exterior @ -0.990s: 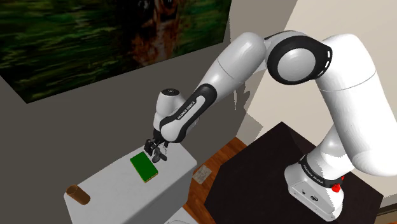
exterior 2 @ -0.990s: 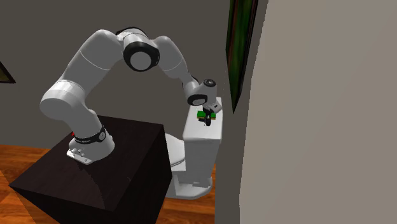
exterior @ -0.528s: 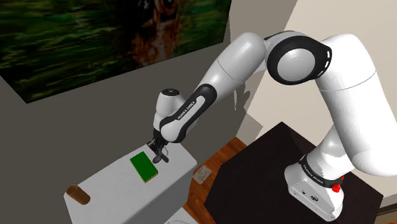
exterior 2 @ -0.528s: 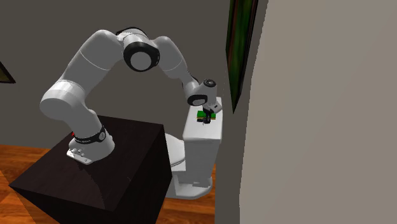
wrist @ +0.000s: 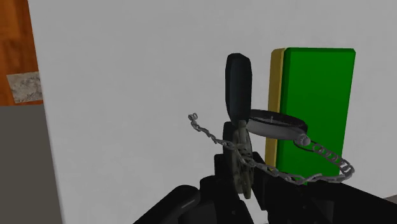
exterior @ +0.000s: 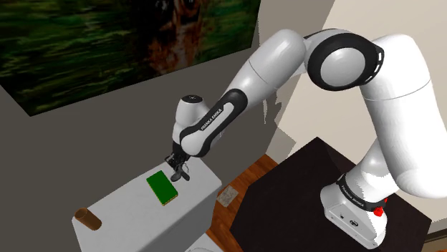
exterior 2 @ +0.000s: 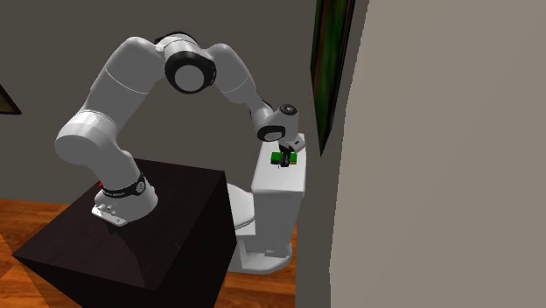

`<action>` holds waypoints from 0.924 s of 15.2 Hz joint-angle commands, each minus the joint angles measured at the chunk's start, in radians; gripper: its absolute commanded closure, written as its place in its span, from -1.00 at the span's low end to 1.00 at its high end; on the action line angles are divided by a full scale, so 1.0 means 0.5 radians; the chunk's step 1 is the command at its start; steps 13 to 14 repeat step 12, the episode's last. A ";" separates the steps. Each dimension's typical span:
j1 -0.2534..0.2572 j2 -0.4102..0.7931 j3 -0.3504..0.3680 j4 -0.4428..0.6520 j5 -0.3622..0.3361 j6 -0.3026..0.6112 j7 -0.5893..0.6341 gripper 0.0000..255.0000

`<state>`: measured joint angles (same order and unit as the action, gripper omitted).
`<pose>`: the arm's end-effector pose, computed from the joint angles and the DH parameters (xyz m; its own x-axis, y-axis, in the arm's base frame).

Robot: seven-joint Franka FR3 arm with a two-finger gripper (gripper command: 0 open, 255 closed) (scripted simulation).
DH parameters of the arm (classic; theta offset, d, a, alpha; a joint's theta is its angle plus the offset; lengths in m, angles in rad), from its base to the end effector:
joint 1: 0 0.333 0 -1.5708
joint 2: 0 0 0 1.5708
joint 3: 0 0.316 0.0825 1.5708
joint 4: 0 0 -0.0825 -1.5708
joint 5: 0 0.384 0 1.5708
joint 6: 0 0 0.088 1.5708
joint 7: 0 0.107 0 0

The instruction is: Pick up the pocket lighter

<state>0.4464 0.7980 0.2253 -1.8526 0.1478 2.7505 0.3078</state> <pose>0.5077 0.3883 0.1070 0.9883 0.1523 0.0113 0.1505 -0.9582 -0.2432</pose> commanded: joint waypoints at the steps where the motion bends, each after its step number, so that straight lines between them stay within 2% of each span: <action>1: -0.005 -0.045 0.002 -0.013 0.002 -0.032 0.005 1.00; 10: -0.021 -0.259 0.018 -0.086 0.013 -0.169 0.033 1.00; 14: -0.022 -0.262 0.018 -0.087 0.014 -0.172 0.034 1.00</action>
